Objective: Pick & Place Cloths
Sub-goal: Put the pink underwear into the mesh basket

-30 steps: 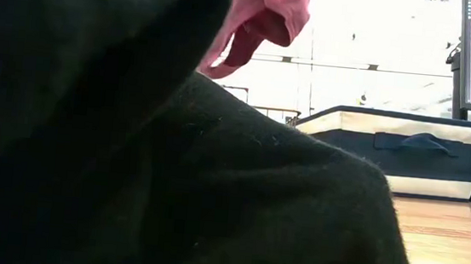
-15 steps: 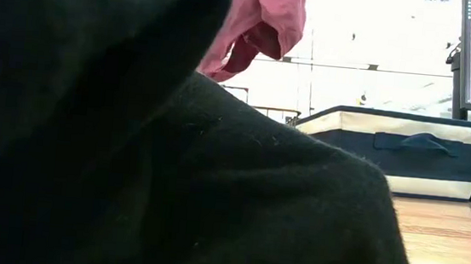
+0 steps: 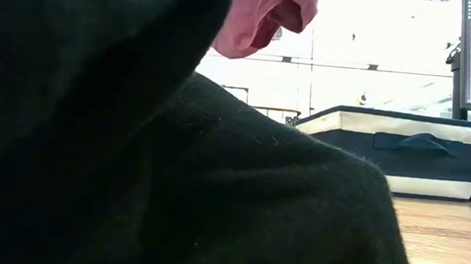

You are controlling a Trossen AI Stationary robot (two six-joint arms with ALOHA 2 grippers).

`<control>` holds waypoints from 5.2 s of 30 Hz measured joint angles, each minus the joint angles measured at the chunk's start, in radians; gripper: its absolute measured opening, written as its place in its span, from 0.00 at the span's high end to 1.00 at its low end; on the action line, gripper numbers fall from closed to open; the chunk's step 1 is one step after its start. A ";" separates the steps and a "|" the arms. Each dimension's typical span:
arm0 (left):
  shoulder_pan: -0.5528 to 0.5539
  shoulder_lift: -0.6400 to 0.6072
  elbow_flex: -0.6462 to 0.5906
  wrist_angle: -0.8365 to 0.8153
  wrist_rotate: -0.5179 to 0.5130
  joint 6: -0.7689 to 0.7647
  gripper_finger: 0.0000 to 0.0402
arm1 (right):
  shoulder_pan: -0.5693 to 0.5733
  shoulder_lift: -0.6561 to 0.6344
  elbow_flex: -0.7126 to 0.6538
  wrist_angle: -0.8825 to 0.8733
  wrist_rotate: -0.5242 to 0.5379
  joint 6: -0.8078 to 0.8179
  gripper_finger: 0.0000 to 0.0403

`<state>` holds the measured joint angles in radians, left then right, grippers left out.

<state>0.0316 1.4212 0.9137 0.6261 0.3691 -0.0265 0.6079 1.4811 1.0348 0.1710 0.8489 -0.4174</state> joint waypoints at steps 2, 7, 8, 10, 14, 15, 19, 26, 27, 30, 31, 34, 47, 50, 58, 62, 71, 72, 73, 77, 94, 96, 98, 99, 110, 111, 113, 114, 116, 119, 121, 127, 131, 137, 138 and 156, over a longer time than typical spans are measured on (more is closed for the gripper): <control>0.013 0.000 0.029 -0.032 0.000 0.000 1.00 | 0.020 0.000 0.000 -0.037 0.036 0.028 0.39; 0.040 0.000 0.112 -0.124 0.000 0.001 1.00 | 0.061 0.000 0.000 -0.161 0.070 0.134 0.39; 0.045 0.000 0.130 -0.139 0.000 0.002 1.00 | 0.067 0.000 0.000 -0.189 0.071 0.162 0.39; 0.053 0.000 0.164 -0.166 0.000 0.007 1.00 | 0.077 0.000 0.000 -0.247 0.070 0.219 0.40; 0.070 0.000 0.230 -0.218 0.000 0.020 1.00 | 0.088 0.000 0.000 -0.365 0.067 0.328 0.41; 0.075 0.000 0.247 -0.233 0.000 0.022 1.00 | 0.089 0.000 0.000 -0.390 0.067 0.354 0.41; 0.096 0.000 0.296 -0.269 -0.001 0.024 1.00 | 0.100 0.000 0.000 -0.496 0.065 0.458 0.41; 0.134 0.000 0.335 -0.296 0.000 0.006 1.00 | 0.131 0.000 0.000 -0.661 0.054 0.631 0.41; 0.140 0.000 0.336 -0.296 0.000 -0.002 1.00 | 0.135 0.000 0.000 -0.679 0.037 0.646 0.41; 0.153 0.000 0.337 -0.297 0.000 -0.009 1.00 | 0.146 0.000 0.000 -0.705 -0.017 0.681 0.41; 0.156 0.000 0.337 -0.300 0.000 -0.009 1.00 | 0.148 0.000 0.000 -0.706 -0.035 0.687 0.41; 0.163 0.000 0.337 -0.303 0.000 -0.021 1.00 | 0.148 0.000 0.000 -0.706 -0.081 0.691 0.41; 0.234 0.000 0.337 -0.346 -0.089 -0.035 1.00 | 0.147 0.000 0.000 -0.730 -0.096 0.686 0.41; 0.256 0.000 0.337 -0.375 -0.134 -0.035 1.00 | 0.147 0.000 0.000 -0.730 -0.094 0.686 0.41; 0.308 0.018 0.338 -0.397 -0.250 -0.037 1.00 | 0.145 0.000 0.000 -0.729 -0.092 0.682 0.41; 0.329 0.071 0.338 -0.356 -0.293 -0.057 1.00 | 0.144 0.000 0.000 -0.729 -0.092 0.682 0.41; 0.406 0.198 0.338 -0.314 -0.368 -0.114 1.00 | 0.144 0.000 0.000 -0.730 -0.091 0.684 0.41; 0.414 0.205 0.338 -0.318 -0.377 -0.117 1.00 | 0.144 0.000 0.000 -0.730 -0.091 0.683 0.41; 0.420 0.215 0.338 -0.318 -0.384 -0.118 1.00 | 0.144 0.000 0.000 -0.730 -0.091 0.683 0.41; 0.433 0.245 0.337 -0.334 -0.418 -0.127 1.00 | 0.144 0.000 0.000 -0.730 -0.091 0.683 0.41; 0.431 0.362 0.336 -0.471 -0.558 -0.217 1.00 | 0.144 0.000 0.000 -0.727 -0.091 0.686 0.41; 0.428 0.362 0.336 -0.488 -0.565 -0.233 1.00 | 0.144 0.000 -0.001 -0.724 -0.091 0.686 0.41; 0.422 0.362 0.336 -0.501 -0.578 -0.243 1.00 | 0.144 0.000 -0.001 -0.723 -0.091 0.686 0.41; 0.418 0.362 0.336 -0.506 -0.580 -0.244 1.00 | 0.144 0.000 0.000 -0.721 -0.091 0.686 0.41; 0.388 0.401 0.338 -0.533 -0.591 -0.293 1.00 | 0.145 0.000 -0.001 -0.716 -0.091 0.694 0.41; 0.389 0.407 0.338 -0.544 -0.586 -0.300 1.00 | 0.144 0.000 -0.001 -0.714 -0.092 0.694 0.41; 0.390 0.430 0.336 -0.550 -0.576 -0.317 1.00 | 0.144 0.000 -0.001 -0.708 -0.093 0.694 0.41; 0.390 0.436 0.336 -0.550 -0.572 -0.325 1.00 | 0.144 0.000 -0.001 -0.706 -0.093 0.694 0.41; 0.392 0.445 0.336 -0.550 -0.569 -0.334 1.00 | 0.145 0.000 -0.001 -0.706 -0.094 0.694 0.41; 0.397 0.453 0.337 -0.542 -0.540 -0.350 1.00 | 0.145 0.000 -0.001 -0.705 -0.094 0.694 0.41; 0.400 0.457 0.336 -0.554 -0.530 -0.353 0.99 | 0.145 0.000 -0.001 -0.705 -0.094 0.693 0.41; 0.400 0.463 0.336 -0.566 -0.525 -0.365 0.99 | 0.145 0.000 -0.001 -0.704 -0.094 0.694 0.41; 0.400 0.472 0.336 -0.588 -0.514 -0.362 0.99 | 0.145 0.000 -0.001 -0.702 -0.094 0.693 0.41; 0.395 0.485 0.336 -0.603 -0.479 -0.372 0.99 | 0.145 0.000 -0.001 -0.698 -0.095 0.693 0.41; 0.395 0.486 0.336 -0.599 -0.469 -0.372 0.99 | 0.145 0.000 -0.001 -0.698 -0.095 0.693 0.41; 0.377 0.483 0.337 -0.594 -0.450 -0.347 0.55 | 0.145 0.000 -0.001 -0.698 -0.095 0.693 0.41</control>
<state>0.4088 1.9046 1.2503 0.0316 -0.0808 -0.3737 0.7525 1.4811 1.0340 -0.5266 0.7540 0.2760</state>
